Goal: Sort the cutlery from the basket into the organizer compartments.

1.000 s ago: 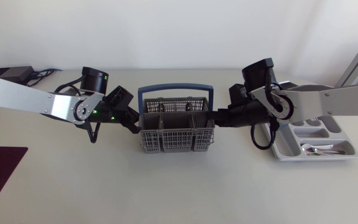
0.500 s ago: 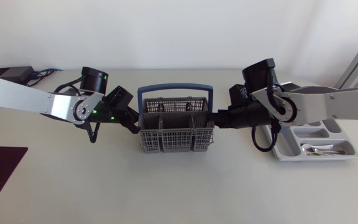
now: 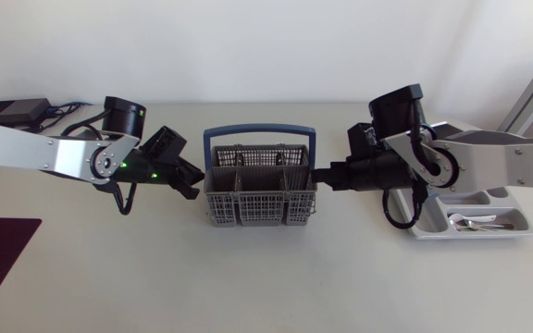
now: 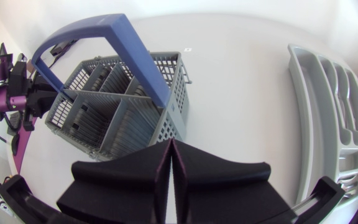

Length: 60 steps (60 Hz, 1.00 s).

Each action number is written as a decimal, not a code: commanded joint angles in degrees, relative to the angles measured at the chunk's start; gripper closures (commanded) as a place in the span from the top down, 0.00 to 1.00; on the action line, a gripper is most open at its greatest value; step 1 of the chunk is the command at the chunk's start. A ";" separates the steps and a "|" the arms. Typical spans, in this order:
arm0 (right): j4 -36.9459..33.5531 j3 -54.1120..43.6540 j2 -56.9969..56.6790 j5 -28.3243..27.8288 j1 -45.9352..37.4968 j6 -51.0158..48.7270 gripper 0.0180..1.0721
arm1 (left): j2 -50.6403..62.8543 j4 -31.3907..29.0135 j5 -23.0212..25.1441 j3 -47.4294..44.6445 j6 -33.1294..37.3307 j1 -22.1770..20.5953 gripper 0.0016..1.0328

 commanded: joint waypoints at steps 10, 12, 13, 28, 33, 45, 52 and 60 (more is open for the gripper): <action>-0.15 -3.62 -8.72 5.16 -0.49 -4.84 0.05 | -13.60 -1.67 1.13 -4.91 -0.13 0.13 0.26; -0.24 -3.88 -10.04 5.95 -0.84 -5.81 0.05 | -15.35 -2.11 1.13 -5.44 -0.13 0.65 0.27; -0.24 -4.06 -10.83 6.57 -1.02 -6.34 0.05 | -16.15 -2.19 1.13 -5.79 -0.13 0.92 0.27; -1.30 -6.96 -21.55 11.14 -5.68 -12.84 0.06 | -29.24 -3.42 0.34 -11.59 -0.13 5.84 0.28; -1.30 -8.71 -24.98 11.49 -7.96 -14.51 0.11 | -33.46 -4.04 -0.54 -13.35 -0.13 7.25 0.29; -1.38 -13.20 -33.77 11.84 -12.62 -17.76 0.20 | -42.86 -7.56 -1.77 -16.34 -0.13 9.44 0.54; -1.38 -15.75 -38.34 13.16 -13.85 -19.87 0.36 | -47.35 -9.31 -2.30 -18.71 -0.13 10.32 0.85; -1.65 -19.35 -43.88 14.04 -16.14 -21.63 0.67 | -52.01 -10.81 -2.65 -21.17 -0.75 11.02 0.97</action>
